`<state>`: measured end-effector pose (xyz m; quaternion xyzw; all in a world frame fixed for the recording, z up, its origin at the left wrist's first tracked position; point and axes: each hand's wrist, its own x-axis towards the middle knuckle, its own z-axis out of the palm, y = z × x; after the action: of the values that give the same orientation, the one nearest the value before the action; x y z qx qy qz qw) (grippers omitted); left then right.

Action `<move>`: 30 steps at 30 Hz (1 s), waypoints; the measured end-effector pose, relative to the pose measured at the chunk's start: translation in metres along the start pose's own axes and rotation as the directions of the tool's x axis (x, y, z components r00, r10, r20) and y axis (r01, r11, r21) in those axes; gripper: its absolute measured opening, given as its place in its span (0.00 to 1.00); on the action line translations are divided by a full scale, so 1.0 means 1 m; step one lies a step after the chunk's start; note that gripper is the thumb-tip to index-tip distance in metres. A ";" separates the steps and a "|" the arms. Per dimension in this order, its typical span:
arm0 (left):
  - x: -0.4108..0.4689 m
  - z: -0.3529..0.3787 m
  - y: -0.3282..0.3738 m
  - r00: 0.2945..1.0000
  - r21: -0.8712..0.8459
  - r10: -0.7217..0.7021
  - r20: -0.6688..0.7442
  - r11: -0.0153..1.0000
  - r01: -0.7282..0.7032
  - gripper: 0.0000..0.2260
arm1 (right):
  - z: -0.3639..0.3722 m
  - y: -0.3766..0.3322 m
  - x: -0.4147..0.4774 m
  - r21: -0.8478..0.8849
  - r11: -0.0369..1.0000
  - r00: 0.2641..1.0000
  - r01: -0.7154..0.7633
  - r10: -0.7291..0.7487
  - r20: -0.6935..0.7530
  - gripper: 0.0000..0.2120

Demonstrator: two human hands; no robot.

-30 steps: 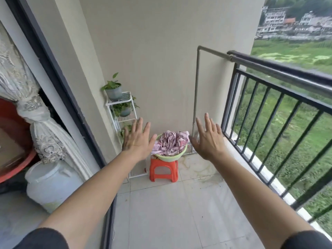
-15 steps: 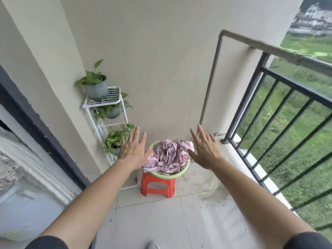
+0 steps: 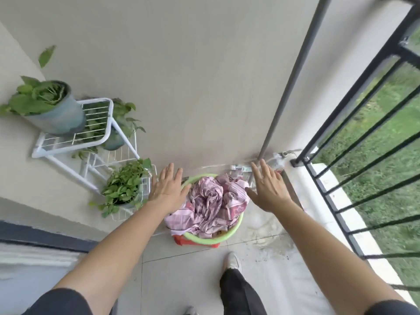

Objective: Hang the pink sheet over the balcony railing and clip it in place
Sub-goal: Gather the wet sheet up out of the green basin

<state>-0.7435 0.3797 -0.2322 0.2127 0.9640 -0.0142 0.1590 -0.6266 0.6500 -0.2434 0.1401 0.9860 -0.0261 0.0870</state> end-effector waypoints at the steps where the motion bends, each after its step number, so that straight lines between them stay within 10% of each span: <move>1: 0.011 0.010 0.005 0.999 -0.021 -0.024 0.042 0.999 0.025 0.30 | 0.011 0.005 0.017 0.016 1.000 0.999 0.000 -0.001 0.047 0.42; 14: 0.160 0.193 0.031 0.904 -0.077 -0.096 0.417 0.987 0.141 0.39 | 0.199 0.014 0.165 0.075 0.997 0.887 0.033 -0.064 0.457 0.49; 24: 0.230 0.336 -0.017 0.912 -0.087 -0.091 0.400 0.987 0.136 0.53 | 0.350 -0.065 0.206 0.278 0.953 0.935 -0.119 0.014 0.354 0.63; 30: 0.238 0.360 -0.024 0.916 -0.089 -0.140 0.375 0.978 0.186 0.67 | 0.378 -0.061 0.225 0.039 0.998 0.977 0.052 -0.059 0.205 0.66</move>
<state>-0.8496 0.4206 -0.6493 0.1148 0.9307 -0.0077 0.3471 -0.7940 0.6242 -0.6540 0.1105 0.9746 -0.0594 0.1854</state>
